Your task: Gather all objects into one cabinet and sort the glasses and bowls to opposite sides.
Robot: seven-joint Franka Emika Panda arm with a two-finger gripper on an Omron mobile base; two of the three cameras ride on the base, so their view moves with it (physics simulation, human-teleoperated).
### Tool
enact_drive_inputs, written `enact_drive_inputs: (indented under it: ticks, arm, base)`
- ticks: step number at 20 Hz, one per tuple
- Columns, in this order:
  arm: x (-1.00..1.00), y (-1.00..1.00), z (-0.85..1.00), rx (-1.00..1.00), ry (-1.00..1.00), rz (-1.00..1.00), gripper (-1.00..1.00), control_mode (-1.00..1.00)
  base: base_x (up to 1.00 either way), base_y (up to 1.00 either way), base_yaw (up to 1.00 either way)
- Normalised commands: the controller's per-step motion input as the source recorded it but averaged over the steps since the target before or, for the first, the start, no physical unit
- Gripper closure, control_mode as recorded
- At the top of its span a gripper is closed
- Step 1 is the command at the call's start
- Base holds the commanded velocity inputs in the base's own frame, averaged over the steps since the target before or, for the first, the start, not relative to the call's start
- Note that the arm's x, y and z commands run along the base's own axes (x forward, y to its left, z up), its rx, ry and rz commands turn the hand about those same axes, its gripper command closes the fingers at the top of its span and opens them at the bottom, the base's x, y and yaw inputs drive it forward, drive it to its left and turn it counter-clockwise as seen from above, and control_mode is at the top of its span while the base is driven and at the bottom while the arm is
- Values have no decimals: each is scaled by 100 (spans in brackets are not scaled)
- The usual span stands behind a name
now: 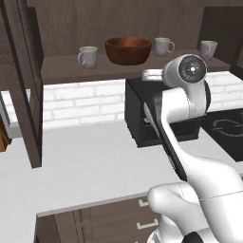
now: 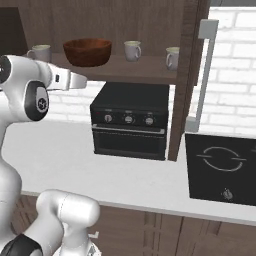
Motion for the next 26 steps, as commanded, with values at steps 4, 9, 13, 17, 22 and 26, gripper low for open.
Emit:
enact_drive_inputs:
  ticks: [4,9,13,17,22,26]
  arm:
    - [0,79,10,3,0,8,-100,-100]
    - [5,55,0,2,-1,5,-100,-100]
    - [3,53,0,4,-4,9,-100,-100]
    - [9,64,0,4,-1,12,-100,-100]
    - [5,60,1,1,-5,3,-100,-100]
    - [0,42,0,3,-4,4,-100,-100]
  base:
    - [0,0,0]
    - [0,0,0]
    - [0,0,0]
    - [0,0,0]
    - [0,0,0]
    - [0,0,0]
